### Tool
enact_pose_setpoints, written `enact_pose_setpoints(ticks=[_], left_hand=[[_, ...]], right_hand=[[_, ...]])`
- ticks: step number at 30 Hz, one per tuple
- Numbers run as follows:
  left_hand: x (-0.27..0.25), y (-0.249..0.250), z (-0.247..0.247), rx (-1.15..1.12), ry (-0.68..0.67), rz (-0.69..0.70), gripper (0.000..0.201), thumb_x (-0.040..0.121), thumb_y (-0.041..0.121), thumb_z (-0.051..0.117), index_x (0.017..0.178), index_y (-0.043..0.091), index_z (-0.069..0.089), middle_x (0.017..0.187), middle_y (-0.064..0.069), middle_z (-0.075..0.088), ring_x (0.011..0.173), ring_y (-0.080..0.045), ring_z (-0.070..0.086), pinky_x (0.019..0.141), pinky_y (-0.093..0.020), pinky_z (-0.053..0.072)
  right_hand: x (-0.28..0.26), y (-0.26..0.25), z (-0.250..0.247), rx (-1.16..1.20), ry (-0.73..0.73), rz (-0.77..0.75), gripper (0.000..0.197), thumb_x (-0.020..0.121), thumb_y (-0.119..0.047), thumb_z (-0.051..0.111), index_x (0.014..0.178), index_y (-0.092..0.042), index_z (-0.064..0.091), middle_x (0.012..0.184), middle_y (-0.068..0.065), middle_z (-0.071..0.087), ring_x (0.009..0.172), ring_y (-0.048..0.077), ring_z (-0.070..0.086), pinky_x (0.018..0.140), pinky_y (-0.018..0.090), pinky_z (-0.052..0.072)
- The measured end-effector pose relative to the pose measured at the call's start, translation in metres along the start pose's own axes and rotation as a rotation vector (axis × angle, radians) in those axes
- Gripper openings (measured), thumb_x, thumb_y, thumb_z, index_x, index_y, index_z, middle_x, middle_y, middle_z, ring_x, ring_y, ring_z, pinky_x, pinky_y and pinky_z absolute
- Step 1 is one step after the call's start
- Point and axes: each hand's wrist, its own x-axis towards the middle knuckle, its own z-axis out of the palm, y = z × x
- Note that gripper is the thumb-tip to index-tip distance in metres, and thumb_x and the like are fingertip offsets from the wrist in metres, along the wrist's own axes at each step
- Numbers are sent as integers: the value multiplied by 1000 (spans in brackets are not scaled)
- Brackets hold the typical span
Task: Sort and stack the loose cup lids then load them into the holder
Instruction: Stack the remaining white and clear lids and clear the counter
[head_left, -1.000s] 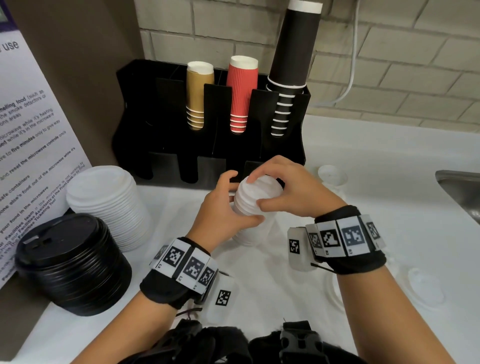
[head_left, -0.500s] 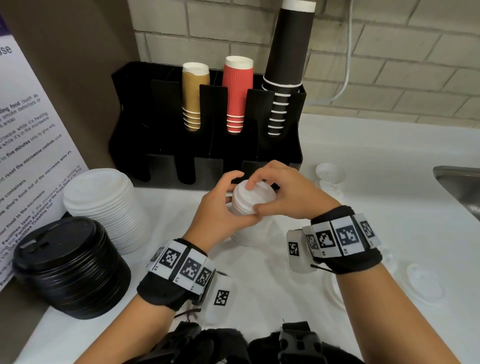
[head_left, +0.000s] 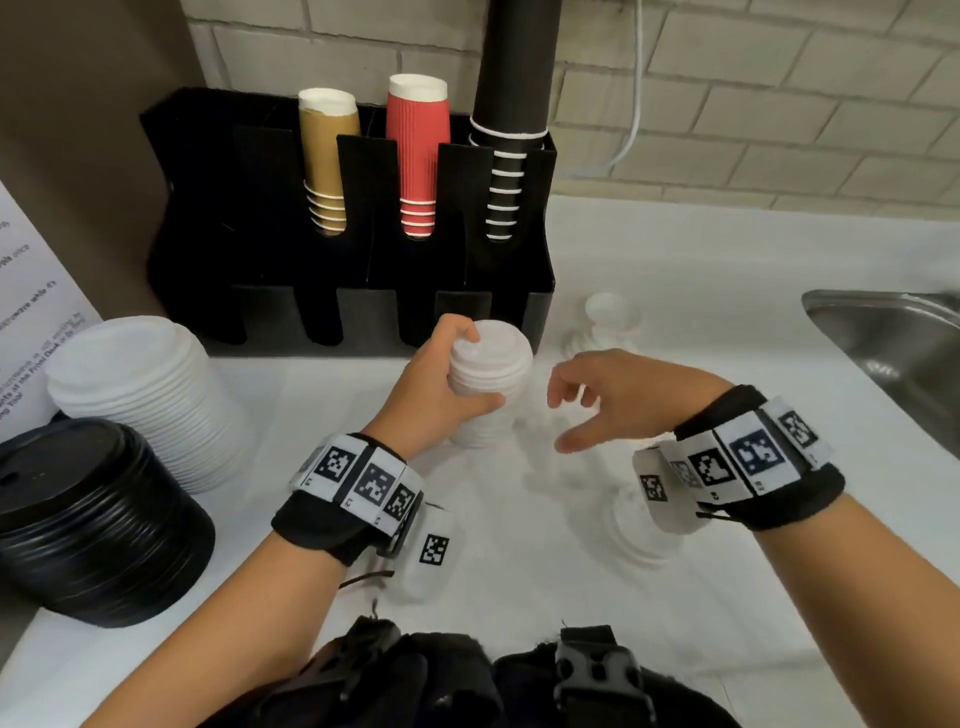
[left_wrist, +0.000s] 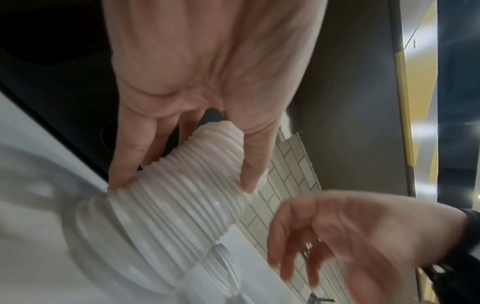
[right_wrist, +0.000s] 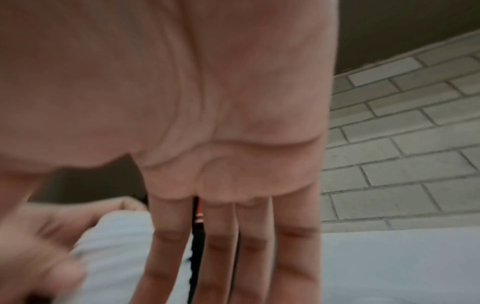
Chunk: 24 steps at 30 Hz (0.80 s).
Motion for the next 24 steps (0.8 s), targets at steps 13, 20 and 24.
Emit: enact_pose_setpoints(ticks=[13,20,24], left_hand=[[12,4,20,13,82,31,41,80,26,77,103,33,43,126,2,41,102,-8,43,75,-14,33],[15,3,18,28,121,92,39,79,25,78,104,28,47,121,-1,51,104,-11,47,79,-19,38],[15,1,16,-26,134,71,68,72,24,85,123,30,41,113,18,53,103,1,51,80,-8,39]], right_hand=[[-33,21,58,-300,-298,124,74,62,-36,85,117,-24,37,100,-1,42,75,16,50,63,31,47],[-26,25,54,-225,-180,50,61,70,-35,78,120,-30,43,98,-6,38,85,18,49,67,29,43],[-23,23,46,-195,-139,24,58,70,-35,76,118,-31,45,99,-6,42,90,18,48,66,26,39]])
